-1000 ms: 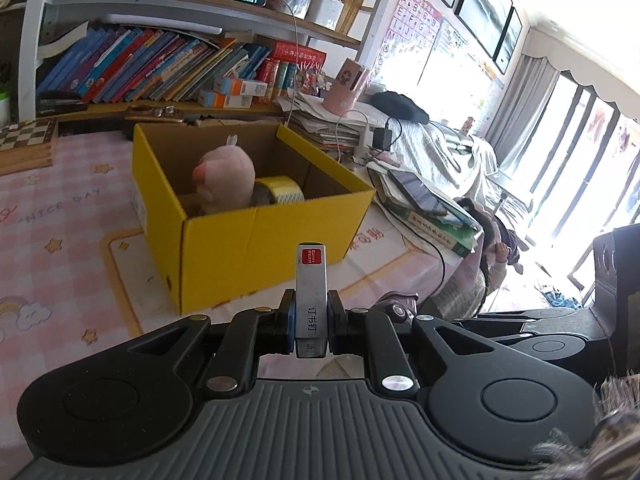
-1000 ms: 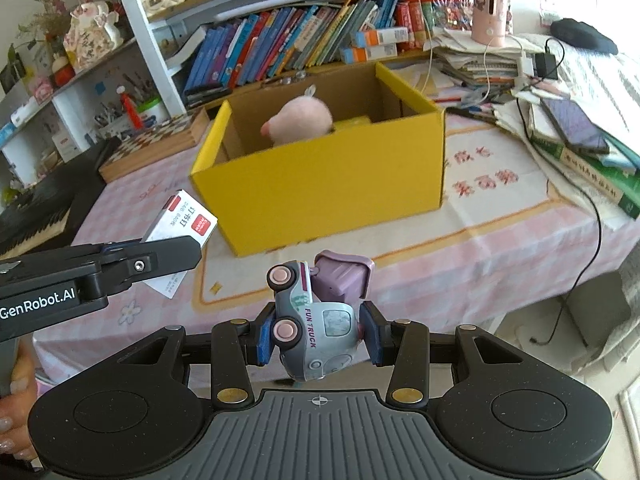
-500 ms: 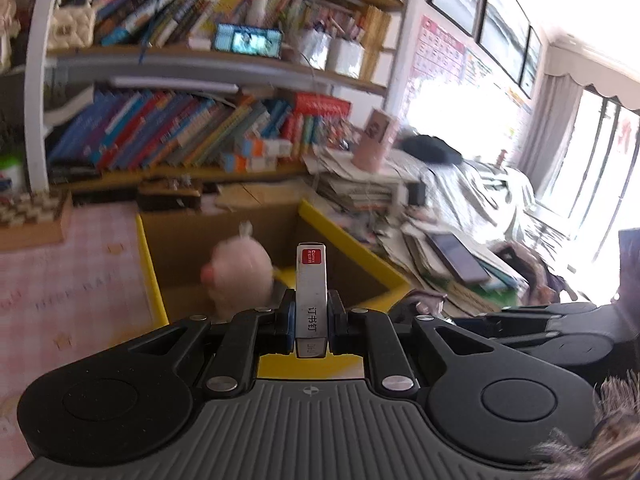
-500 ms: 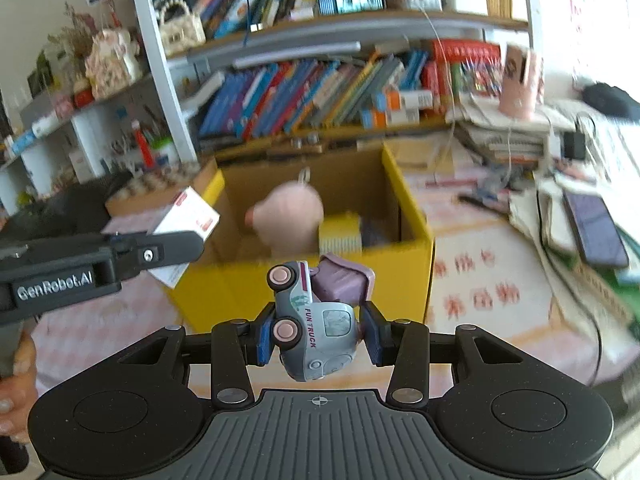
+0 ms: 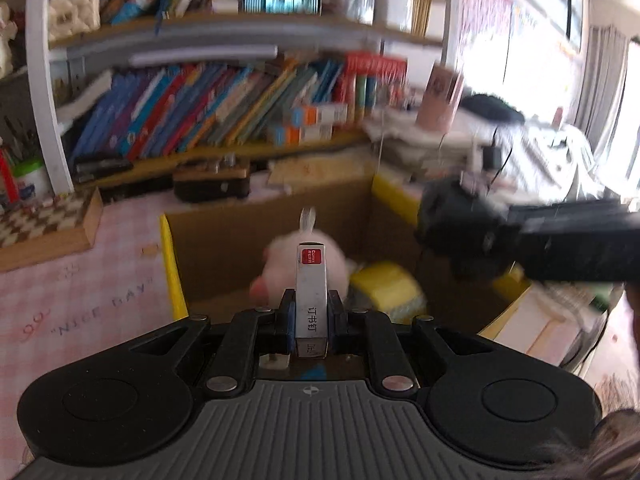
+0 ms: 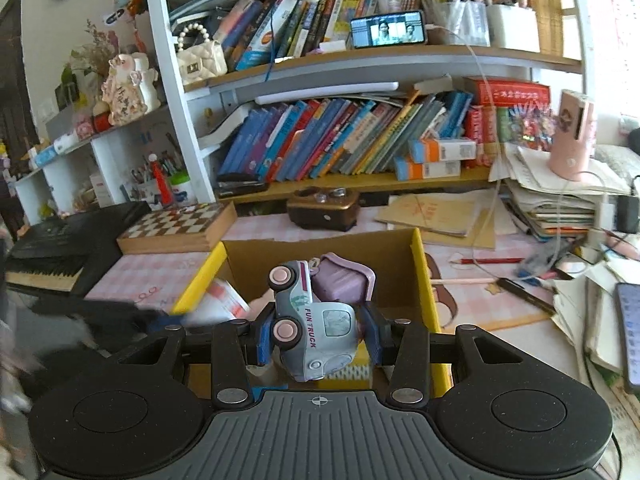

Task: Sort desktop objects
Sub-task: 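Lower both tools into the yellow box and open them, releasing box and truck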

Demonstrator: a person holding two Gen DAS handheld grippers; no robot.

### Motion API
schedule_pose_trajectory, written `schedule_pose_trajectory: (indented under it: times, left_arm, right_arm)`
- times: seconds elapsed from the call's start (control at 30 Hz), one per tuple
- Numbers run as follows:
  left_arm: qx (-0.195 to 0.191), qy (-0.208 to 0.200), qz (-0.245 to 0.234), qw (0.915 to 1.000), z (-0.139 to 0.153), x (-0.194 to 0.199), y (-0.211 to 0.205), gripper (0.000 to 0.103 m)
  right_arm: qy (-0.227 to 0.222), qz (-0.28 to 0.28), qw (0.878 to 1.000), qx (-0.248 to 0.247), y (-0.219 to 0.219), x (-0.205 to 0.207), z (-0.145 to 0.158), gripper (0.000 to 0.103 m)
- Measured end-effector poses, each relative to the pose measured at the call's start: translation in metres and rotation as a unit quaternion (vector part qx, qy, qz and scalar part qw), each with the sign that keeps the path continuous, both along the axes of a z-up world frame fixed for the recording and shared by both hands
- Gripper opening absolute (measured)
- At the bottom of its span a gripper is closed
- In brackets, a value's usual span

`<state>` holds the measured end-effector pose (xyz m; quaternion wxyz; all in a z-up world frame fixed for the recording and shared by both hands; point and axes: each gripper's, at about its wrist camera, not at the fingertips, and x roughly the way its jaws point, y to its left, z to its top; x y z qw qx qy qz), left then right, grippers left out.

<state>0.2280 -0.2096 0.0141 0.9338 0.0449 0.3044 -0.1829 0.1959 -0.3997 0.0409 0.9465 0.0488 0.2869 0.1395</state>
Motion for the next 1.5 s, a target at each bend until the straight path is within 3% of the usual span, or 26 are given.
schedule_pose_trajectory:
  times: [0.13,0.2,0.37,0.4,0.47,0.5,0.53,0.63,0.8,1.17,1.5]
  left_arm:
    - [0.027,0.028,-0.001,0.9993,-0.020,0.008,-0.005,0.013]
    - [0.017,0.035,0.007,0.9992,-0.022,0.011,-0.002,0.013]
    - [0.028,0.028,0.010,0.9992,-0.023,0.013,-0.004,0.015]
    - [0.025,0.017,0.016,0.9994,-0.022,0.011,-0.003,0.018]
    - [0.007,-0.009,0.024,0.9997,-0.018,0.006,0.001,0.039]
    - [0.000,-0.025,0.034,0.9991,-0.015,0.003,0.002,0.065]
    - [-0.010,-0.043,0.042,0.9982,-0.013,-0.001,0.006,0.073]
    - [-0.018,-0.066,0.059,0.9959,-0.008,-0.009,0.014,0.072]
    - [-0.032,-0.068,0.087,0.9933,-0.003,-0.019,0.029,0.072]
    - [-0.071,-0.083,0.175,0.9785,0.005,-0.059,0.067,0.076]
    - [-0.079,-0.064,0.214,0.9716,0.002,-0.086,0.078,0.087]
  right_arm:
    - [0.014,0.016,1.000,0.004,0.002,0.010,-0.008,0.043]
    - [0.022,0.023,0.999,0.004,0.004,0.014,-0.012,0.043]
    - [0.040,0.038,0.998,0.002,0.008,0.021,-0.020,0.043]
    - [0.042,0.040,0.998,0.001,0.009,0.022,-0.022,0.043]
    - [0.046,0.043,0.998,0.000,0.010,0.024,-0.024,0.043]
    - [0.048,0.043,0.998,0.000,0.010,0.026,-0.025,0.043]
    - [0.048,0.044,0.998,0.001,0.009,0.027,-0.025,0.043]
    - [0.048,0.047,0.998,0.010,0.007,0.032,-0.023,0.043]
    - [0.051,0.066,0.996,0.001,0.015,0.039,-0.026,0.043]
    - [0.107,0.123,0.986,-0.043,0.048,0.048,-0.055,0.043]
    - [0.128,0.102,0.986,-0.035,0.045,0.050,-0.066,0.046]
